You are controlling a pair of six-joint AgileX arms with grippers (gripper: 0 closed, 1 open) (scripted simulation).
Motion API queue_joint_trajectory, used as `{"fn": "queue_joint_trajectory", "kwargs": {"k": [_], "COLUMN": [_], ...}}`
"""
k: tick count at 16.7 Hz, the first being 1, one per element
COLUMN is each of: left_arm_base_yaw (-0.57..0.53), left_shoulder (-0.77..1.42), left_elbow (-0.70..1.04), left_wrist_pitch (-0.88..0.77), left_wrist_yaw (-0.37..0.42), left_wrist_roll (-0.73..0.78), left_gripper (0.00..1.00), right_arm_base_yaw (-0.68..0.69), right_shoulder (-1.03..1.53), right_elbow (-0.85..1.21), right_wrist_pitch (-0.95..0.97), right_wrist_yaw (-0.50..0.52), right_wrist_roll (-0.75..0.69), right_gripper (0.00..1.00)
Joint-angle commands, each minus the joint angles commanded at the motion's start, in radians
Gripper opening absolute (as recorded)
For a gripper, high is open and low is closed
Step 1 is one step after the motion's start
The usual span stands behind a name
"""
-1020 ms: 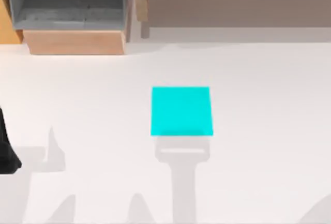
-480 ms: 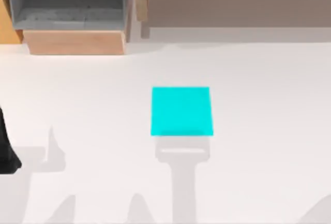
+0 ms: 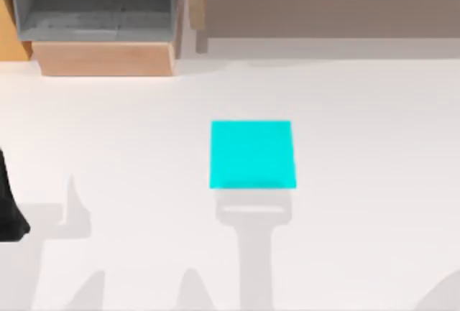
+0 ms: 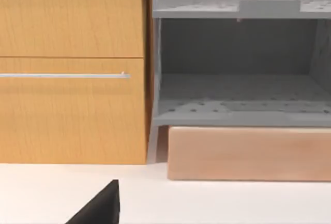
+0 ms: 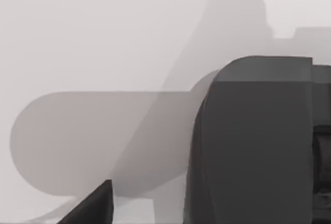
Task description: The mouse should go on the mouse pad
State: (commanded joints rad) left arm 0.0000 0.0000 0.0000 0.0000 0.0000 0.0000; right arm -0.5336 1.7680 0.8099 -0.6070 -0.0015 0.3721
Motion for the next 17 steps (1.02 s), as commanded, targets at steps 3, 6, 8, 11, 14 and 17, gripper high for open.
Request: {"fn": "queue_joint_trajectory", "kwargs": {"k": [3, 6, 8, 11, 14, 17], "left_arm_base_yaw": [0.0, 0.0, 0.0, 0.0, 0.0, 0.0], "left_shoulder": [0.0, 0.0, 0.0, 0.0, 0.0, 0.0], "left_elbow": [0.0, 0.0, 0.0, 0.0, 0.0, 0.0], "left_wrist_pitch": [0.0, 0.0, 0.0, 0.0, 0.0, 0.0], "left_wrist_yaw": [0.0, 0.0, 0.0, 0.0, 0.0, 0.0], "left_wrist_roll": [0.0, 0.0, 0.0, 0.0, 0.0, 0.0], "left_gripper": [1.0, 1.0, 1.0, 1.0, 1.0, 1.0], "right_arm_base_yaw": [0.0, 0.002, 0.0, -0.001, -0.002, -0.002], "right_shoulder": [0.0, -0.065, -0.07, -0.107, -0.161, -0.211], "right_elbow": [0.0, 0.028, 0.042, 0.114, 0.202, 0.272], "right_wrist_pitch": [0.0, -0.061, -0.077, -0.178, -0.344, -0.461], "right_wrist_yaw": [0.0, 0.016, 0.016, 0.016, 0.016, 0.016], "right_wrist_roll": [0.0, 0.0, 0.001, 0.0, -0.003, -0.005], "right_gripper": [0.0, 0.0, 0.0, 0.0, 0.0, 0.0]}}
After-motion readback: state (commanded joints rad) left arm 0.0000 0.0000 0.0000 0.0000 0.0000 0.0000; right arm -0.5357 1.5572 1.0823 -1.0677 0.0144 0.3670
